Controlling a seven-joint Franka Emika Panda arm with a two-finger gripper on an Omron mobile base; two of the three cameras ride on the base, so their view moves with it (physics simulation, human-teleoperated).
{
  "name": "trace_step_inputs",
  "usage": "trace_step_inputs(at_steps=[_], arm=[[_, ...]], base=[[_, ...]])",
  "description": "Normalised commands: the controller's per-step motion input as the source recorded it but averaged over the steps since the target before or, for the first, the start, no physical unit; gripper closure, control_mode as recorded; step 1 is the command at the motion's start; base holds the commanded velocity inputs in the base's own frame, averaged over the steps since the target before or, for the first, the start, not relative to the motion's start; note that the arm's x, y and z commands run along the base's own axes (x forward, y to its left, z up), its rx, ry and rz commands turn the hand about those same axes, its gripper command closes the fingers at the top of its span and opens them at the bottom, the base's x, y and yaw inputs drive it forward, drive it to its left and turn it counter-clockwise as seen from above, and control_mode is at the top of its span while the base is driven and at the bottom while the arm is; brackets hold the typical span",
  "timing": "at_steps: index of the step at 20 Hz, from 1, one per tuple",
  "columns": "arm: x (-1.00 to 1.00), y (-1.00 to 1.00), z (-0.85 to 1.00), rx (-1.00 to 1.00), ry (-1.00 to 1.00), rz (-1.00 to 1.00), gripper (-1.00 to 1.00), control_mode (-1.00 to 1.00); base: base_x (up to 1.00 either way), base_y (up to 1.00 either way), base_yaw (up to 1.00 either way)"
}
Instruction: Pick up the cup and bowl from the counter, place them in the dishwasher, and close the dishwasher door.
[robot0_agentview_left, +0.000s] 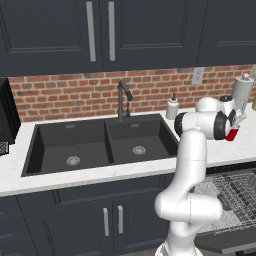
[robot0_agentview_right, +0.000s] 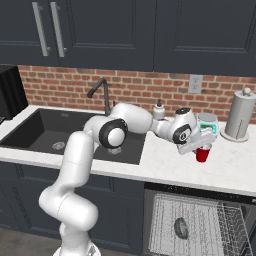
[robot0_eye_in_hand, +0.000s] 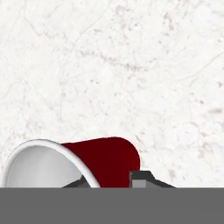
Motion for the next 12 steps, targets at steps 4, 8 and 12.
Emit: trace_step_inputs(at_steps=[4, 8, 12], arm=[[-0.03, 0.03, -0.11, 0.00, 0.00, 0.00, 1.00, -1.00], [-0.49, 0.02, 0.00, 0.00, 0.00, 0.00, 1.00, -1.00], [-0.98, 0.00, 0.02, 0.03, -0.01, -0.06, 1.00, -1.00]], base=[[0.00, 0.00, 0.00], [0.00, 0.00, 0.00], [0.00, 0.00, 0.00]])
